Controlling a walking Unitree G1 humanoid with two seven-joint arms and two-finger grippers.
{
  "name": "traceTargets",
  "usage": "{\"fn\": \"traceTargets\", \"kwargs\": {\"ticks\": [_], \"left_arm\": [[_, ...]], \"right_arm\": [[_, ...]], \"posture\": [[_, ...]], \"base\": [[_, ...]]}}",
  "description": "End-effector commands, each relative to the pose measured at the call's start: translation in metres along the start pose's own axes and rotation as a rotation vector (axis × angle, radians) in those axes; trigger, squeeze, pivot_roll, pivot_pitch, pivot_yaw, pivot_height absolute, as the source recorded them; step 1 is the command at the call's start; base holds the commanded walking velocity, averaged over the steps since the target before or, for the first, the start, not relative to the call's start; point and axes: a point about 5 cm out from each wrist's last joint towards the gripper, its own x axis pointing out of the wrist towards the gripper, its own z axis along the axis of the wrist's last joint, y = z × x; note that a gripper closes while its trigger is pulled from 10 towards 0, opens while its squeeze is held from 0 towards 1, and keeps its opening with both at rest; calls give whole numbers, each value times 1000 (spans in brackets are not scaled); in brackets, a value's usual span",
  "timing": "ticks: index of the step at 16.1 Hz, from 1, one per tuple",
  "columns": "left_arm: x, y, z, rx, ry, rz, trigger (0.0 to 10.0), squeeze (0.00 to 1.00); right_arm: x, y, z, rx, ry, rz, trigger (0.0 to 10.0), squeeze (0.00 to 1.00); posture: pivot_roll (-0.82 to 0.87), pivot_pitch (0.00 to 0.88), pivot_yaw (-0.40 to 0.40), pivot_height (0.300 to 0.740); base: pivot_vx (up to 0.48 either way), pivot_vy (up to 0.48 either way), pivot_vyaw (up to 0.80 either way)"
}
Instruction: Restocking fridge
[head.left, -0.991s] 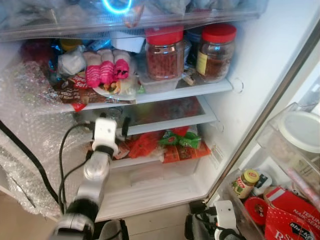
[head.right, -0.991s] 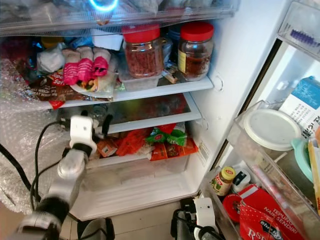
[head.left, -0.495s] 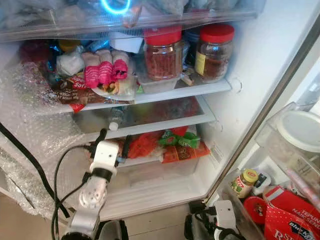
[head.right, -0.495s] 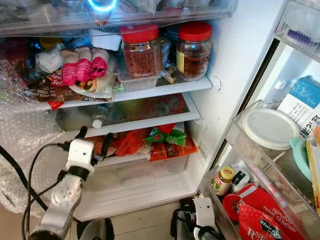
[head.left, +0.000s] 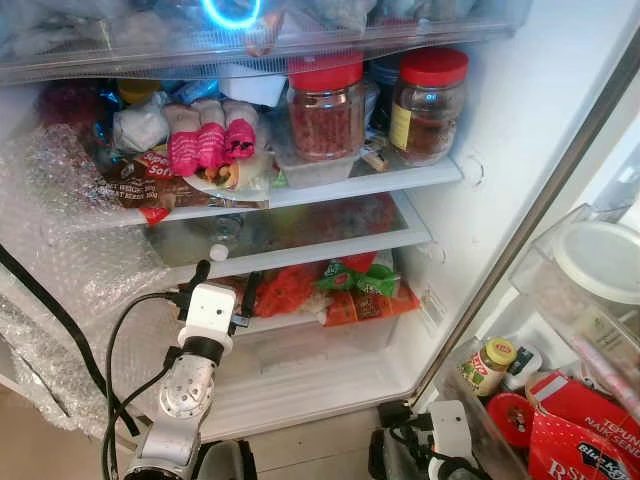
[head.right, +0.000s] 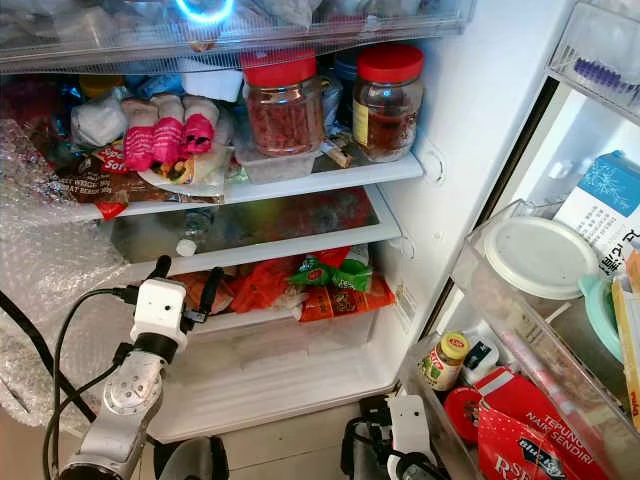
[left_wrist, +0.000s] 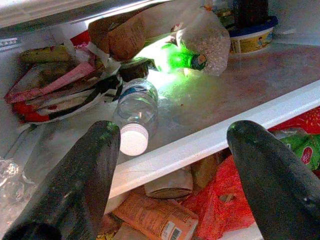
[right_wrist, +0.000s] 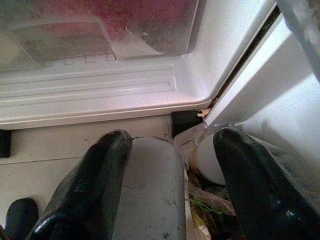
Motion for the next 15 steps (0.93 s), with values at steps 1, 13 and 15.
{"fn": "traceTargets", "kwargs": {"ticks": [1,13,15], "left_arm": [[-2,0,2,9,-2,1,10000,0],[-1,-3,3,7,4,-4,10000,0],[-1,-3,3,7,7,-1,10000,0]], "right_arm": [[-9,1,-28,23,119,1,10000,0],[-9,2,-28,20,121,9,10000,0],[-9,1,-28,22,121,9,10000,0]], "posture": [[-124,34,4,603],[-122,37,6,603],[-123,41,6,603]], "base": [[0,0,0],[-277,0,0],[-292,0,0]]}}
